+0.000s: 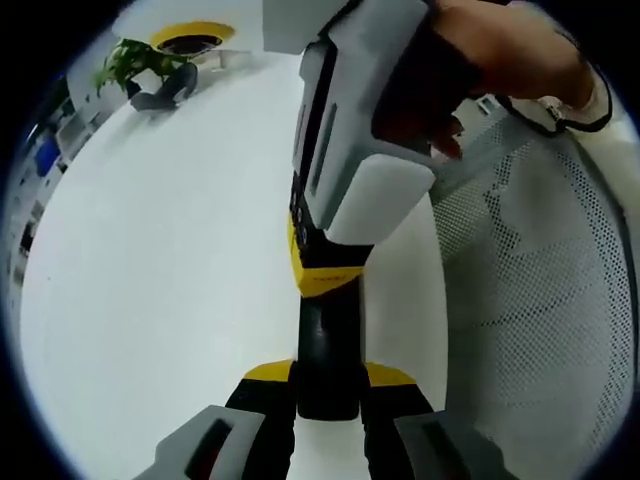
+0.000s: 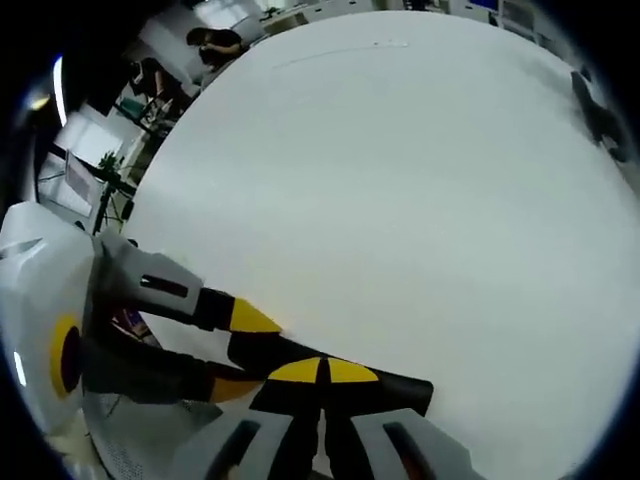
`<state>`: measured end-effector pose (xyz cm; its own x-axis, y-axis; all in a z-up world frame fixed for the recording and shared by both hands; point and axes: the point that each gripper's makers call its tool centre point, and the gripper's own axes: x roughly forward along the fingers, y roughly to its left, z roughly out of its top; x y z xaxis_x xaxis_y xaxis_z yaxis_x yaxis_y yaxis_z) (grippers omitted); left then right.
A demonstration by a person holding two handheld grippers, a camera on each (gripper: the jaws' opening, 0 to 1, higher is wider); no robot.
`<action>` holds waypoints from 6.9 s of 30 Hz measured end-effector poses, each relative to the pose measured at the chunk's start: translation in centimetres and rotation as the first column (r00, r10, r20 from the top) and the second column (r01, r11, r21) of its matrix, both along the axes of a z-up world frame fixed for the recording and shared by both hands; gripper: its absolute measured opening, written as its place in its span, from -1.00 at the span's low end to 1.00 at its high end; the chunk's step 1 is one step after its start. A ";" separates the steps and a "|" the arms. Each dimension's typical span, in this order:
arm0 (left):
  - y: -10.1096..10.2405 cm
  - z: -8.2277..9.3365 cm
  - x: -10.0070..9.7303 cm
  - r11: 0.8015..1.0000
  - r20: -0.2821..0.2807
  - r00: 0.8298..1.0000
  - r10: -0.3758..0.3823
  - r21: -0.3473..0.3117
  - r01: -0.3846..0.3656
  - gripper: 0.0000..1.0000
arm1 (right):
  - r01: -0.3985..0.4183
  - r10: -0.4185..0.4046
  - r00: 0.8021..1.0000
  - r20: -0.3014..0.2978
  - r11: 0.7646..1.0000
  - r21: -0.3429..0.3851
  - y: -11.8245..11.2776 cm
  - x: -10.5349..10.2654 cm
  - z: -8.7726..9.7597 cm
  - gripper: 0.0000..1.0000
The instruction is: Press the specified remote control buttons in sequence, fully releasing each button before pressing the next.
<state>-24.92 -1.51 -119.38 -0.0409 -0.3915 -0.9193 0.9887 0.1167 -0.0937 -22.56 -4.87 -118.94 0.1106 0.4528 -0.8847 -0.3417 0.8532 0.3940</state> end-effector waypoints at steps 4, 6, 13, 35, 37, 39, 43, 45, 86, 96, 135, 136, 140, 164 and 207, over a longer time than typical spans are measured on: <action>0.0 0.0 0.0 1.000 0.007 1.000 -0.002 0.005 0.002 -0.55 | 0.018 -0.019 1.000 0.022 0.999 0.044 -0.1 0.0 0.1 -1.00; 0.0 0.0 0.0 1.000 0.007 1.000 -0.002 0.006 0.002 -0.55 | 0.038 -0.039 0.999 0.025 0.997 0.064 -0.1 0.0 0.2 -1.00; 0.1 -0.1 0.0 1.000 0.013 1.000 0.002 0.000 -0.002 -0.55 | 0.016 -0.017 1.000 0.026 0.999 0.034 -0.6 -0.4 0.4 -1.00; 0.1 0.0 0.0 1.000 0.008 1.000 0.000 -0.023 0.000 -0.55 | 0.014 -0.014 1.000 0.001 0.998 0.065 -0.2 -1.1 0.6 -1.00; 0.1 0.0 0.0 1.000 0.006 1.000 -0.002 -0.021 0.002 -0.55 | 0.013 -0.013 1.000 0.006 0.998 0.065 -0.2 -1.2 0.7 -1.00; 0.1 0.0 0.0 1.000 0.005 1.000 -0.010 -0.016 0.010 -0.56 | 0.009 -0.009 1.000 0.005 0.998 0.057 0.0 -1.5 0.7 -1.00; 0.1 0.0 0.0 1.000 0.003 1.000 -0.008 -0.018 0.008 -0.56 | -0.010 0.009 1.000 0.027 0.999 0.036 -0.1 -1.4 0.6 -1.00; 0.1 0.0 0.0 1.000 0.003 1.000 -0.002 -0.024 0.002 -0.56 | -0.017 0.016 0.999 0.034 0.999 0.031 -0.1 -1.4 0.6 -1.00; 0.0 0.0 0.0 0.998 0.028 0.999 0.016 -0.062 -0.014 -0.55 | 0.054 -0.051 0.998 -0.046 0.996 0.067 -0.1 -2.7 0.6 -1.00; 0.0 0.0 0.0 0.998 0.032 0.999 0.019 -0.064 -0.017 -0.55 | 0.027 -0.026 0.999 -0.042 0.999 0.036 -0.1 -3.0 0.2 -1.00; 0.0 0.0 0.0 0.997 0.047 0.999 0.013 -0.070 -0.009 -0.55 | 0.013 -0.017 0.999 0.040 0.994 0.108 1.5 -1.7 0.7 -1.00; 0.0 0.0 0.0 0.997 0.046 0.999 0.013 -0.071 -0.010 -0.55 | 0.009 -0.013 0.999 0.041 0.995 0.104 1.5 -1.8 0.6 -1.00; 0.0 0.0 0.0 0.997 0.046 0.999 0.020 -0.079 -0.016 -0.55 | -0.006 0.002 0.999 0.045 0.996 0.088 1.5 -1.9 0.4 -1.00; 0.0 0.0 0.0 0.997 0.046 0.999 0.025 -0.078 -0.021 -0.55 | 0.015 -0.020 0.998 0.058 0.996 0.091 1.6 -1.7 0.3 -1.00; 0.0 0.1 0.0 0.994 0.038 0.999 0.034 -0.106 -0.029 -0.55 | -0.026 0.017 0.995 0.098 0.995 0.097 2.6 -1.9 0.8 -1.00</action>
